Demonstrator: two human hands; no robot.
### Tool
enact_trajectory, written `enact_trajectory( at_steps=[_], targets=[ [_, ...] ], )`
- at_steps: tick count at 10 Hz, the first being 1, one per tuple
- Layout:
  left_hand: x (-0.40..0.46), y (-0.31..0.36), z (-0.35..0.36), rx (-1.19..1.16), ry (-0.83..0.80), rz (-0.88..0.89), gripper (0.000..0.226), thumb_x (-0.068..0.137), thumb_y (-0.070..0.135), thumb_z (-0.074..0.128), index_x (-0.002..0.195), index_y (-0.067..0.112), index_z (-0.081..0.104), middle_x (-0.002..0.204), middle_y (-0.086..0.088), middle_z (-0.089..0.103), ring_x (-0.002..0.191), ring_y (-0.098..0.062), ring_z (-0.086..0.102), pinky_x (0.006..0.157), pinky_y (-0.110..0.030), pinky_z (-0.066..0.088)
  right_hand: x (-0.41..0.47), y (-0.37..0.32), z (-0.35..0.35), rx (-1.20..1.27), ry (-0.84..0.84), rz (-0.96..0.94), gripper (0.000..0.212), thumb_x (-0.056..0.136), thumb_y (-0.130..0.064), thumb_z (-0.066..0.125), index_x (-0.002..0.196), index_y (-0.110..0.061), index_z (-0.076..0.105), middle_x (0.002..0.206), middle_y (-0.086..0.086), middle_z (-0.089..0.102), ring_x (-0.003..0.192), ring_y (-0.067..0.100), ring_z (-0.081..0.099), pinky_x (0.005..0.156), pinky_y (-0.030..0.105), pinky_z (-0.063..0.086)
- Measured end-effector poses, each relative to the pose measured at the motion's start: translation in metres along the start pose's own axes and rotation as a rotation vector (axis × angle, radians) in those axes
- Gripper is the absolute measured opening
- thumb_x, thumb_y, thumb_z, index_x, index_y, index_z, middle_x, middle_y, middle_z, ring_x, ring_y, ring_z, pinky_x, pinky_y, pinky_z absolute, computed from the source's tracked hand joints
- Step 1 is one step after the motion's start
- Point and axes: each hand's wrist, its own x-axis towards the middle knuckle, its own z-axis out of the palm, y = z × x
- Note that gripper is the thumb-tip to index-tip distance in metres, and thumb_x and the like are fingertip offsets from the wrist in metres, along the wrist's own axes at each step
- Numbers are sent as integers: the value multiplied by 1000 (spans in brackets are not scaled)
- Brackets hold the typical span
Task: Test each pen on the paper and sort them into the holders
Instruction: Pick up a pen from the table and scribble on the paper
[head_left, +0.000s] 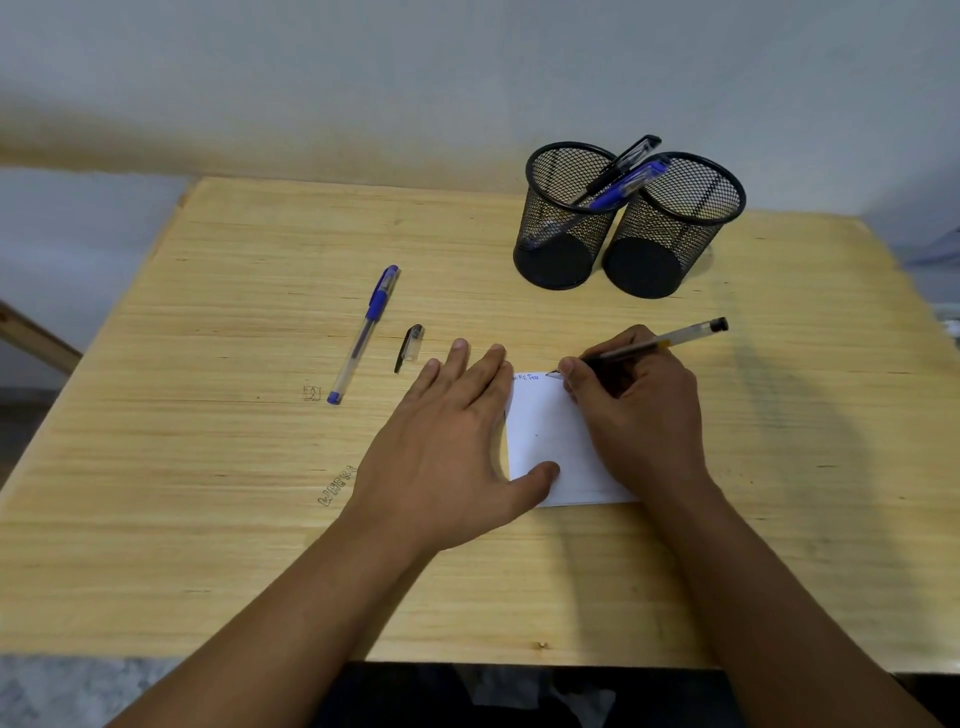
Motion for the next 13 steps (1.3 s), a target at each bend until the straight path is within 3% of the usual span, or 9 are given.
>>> enact_trajectory(
  at_steps=[7,13],
  targets=[
    [0,0,-1,0,8,9,96,79,73,41,155,20,17,164,6,8,151,-14,-6,121,-29,-3,0,-4,0,-50,-27,4,12,85,-26,72,82,-20,61,71,-23,59,72,-20,57,62,-3,38],
    [0,0,-1,10,9,12,96,79,74,40,155,20,17,164,5,8,151,-15,-5,121,-30,-2,-2,-4,1,-40,-3,-7,12,86,-24,70,86,-15,63,71,-21,58,73,-19,56,62,-3,39]
  ],
)
